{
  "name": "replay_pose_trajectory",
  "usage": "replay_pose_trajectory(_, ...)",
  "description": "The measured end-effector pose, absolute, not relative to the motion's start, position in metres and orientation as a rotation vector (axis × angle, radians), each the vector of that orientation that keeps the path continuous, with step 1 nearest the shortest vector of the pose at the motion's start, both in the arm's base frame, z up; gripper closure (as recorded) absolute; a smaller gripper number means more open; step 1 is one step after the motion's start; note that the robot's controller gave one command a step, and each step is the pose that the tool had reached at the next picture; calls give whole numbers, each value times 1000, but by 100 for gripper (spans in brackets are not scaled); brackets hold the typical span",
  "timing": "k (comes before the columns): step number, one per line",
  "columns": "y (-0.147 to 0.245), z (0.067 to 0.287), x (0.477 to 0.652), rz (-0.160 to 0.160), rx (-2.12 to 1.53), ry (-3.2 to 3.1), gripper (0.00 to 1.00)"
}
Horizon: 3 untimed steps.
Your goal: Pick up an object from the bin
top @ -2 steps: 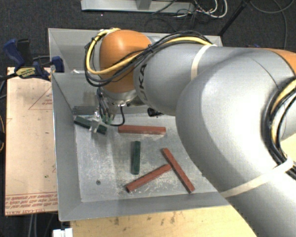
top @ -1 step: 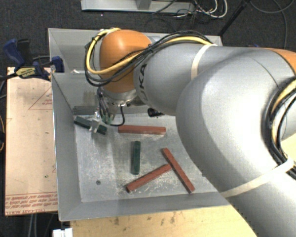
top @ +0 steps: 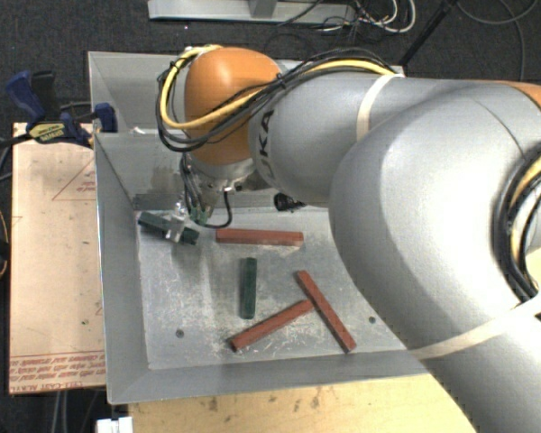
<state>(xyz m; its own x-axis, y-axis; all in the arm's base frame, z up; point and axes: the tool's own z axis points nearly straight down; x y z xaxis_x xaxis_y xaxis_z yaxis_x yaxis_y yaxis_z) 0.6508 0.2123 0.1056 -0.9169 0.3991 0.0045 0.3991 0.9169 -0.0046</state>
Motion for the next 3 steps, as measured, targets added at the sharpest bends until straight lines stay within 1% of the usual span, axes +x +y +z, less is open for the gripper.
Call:
replay_pose_trajectory(1, 213, 128, 653, 0, -641, -3075, 100)
replay_pose_trajectory(2, 214, 140, 655, -6, -646, -3081, 100)
replay_pose_trajectory(3, 213, 147, 654, -3, -646, -3076, 100)
